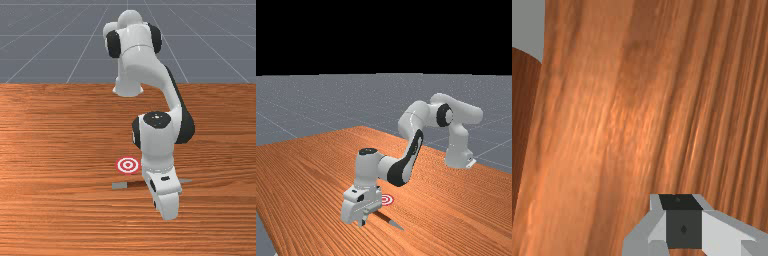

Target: Pick up the pen and put it to the marker

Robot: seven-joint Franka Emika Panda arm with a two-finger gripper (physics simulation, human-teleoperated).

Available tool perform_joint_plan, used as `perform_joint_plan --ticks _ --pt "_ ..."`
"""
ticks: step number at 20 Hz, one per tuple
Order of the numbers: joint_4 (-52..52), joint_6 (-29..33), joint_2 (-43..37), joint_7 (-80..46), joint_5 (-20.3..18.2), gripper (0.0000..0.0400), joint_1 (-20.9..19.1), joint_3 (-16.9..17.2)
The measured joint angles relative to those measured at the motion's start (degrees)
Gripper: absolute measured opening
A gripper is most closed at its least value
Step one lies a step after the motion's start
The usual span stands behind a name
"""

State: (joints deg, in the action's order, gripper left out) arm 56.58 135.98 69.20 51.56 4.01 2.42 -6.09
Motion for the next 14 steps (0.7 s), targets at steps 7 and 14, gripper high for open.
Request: perform_joint_plan --ticks 7,14 --pt "15.6 10.8 -8.3 -1.6 -0.3 0.0000 -2.9 1.1" --pt "16.2 -2.2 -21.2 -3.7 2.2 0.0000 -1.6 3.0"
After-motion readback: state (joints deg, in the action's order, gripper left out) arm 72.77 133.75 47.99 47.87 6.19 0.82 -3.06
